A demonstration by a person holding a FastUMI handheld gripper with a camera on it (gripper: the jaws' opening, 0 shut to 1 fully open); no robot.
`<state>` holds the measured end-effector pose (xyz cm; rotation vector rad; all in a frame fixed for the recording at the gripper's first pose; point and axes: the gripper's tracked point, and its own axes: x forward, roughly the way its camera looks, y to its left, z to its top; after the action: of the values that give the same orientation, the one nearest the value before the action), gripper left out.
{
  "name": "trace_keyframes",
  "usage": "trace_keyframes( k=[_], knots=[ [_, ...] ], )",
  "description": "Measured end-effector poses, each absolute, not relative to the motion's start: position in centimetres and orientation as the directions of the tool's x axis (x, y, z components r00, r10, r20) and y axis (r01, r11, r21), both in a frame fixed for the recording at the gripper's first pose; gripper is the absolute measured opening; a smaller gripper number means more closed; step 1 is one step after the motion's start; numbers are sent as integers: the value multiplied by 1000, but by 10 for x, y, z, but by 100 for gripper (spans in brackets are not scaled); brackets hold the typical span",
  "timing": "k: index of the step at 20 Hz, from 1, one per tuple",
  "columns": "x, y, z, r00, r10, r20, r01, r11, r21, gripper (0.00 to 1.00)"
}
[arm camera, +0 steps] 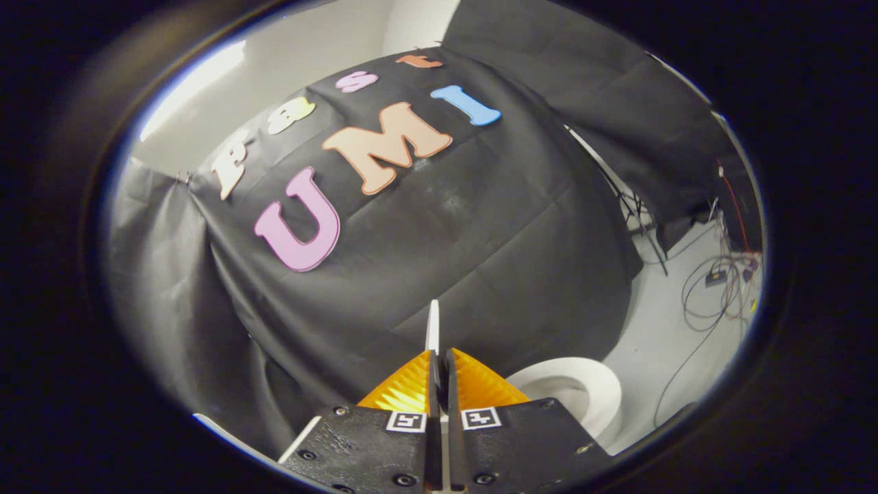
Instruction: Open the toilet lid.
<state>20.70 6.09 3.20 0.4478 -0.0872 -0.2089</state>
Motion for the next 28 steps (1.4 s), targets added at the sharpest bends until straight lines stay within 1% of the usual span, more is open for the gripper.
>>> trace_keyframes(
  k=[4, 7, 9, 14, 18, 23, 28],
  knots=[
    [210, 93, 45, 984, -173, 47, 144, 919, 366, 4],
    [207, 113, 51, 982, -178, 68, 144, 928, 344, 4],
    [209, 134, 58, 984, -158, 78, 124, 936, 329, 4],
    [219, 170, 73, 988, -151, 39, 140, 969, 203, 4],
    [223, 198, 76, 992, -125, 24, 121, 986, 111, 4],
    [227, 232, 78, 996, -75, 41, 72, 995, 71, 4],
    [226, 268, 69, 998, -52, 19, 52, 999, 5, 4]
  ],
)
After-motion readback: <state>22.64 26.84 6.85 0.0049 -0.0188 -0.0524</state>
